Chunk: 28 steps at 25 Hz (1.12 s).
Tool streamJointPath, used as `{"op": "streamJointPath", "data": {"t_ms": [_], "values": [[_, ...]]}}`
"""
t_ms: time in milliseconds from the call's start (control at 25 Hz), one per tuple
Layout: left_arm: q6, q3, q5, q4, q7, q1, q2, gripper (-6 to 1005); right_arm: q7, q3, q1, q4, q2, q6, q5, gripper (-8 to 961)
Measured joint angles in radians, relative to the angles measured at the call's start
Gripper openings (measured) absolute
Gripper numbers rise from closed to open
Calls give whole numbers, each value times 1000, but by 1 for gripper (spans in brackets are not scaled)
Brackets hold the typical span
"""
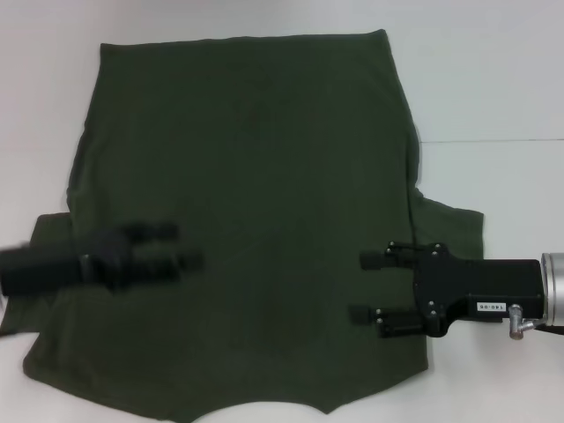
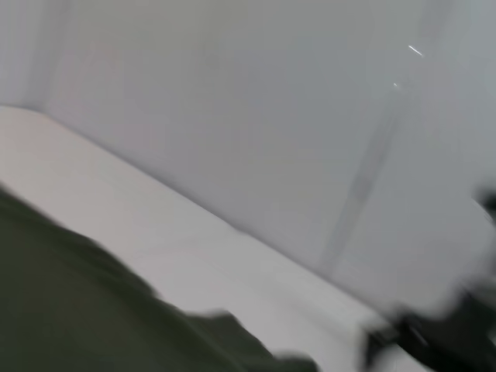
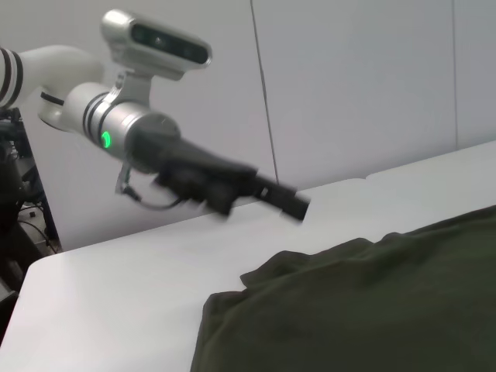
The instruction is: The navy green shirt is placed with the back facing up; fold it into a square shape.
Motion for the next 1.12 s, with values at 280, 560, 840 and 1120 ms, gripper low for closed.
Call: {"op": "streamJointPath", "data": {"t_ms": [280,560,840,1120], "values": [[-176,-80,10,35,-371,-17,41,900,14,1,-3,2,1,27,1,883],[-270,-134,105,102,-694,12,63,893,29,0,-3,2,-2,27,1,882],[-394,-188,185,100,-780,42,60,887,30,0,-5,3,-1,27,1,883],[-467,-186,230,71,-782,48,57,880,32,0,-5,3,-3,27,1,883]]}}
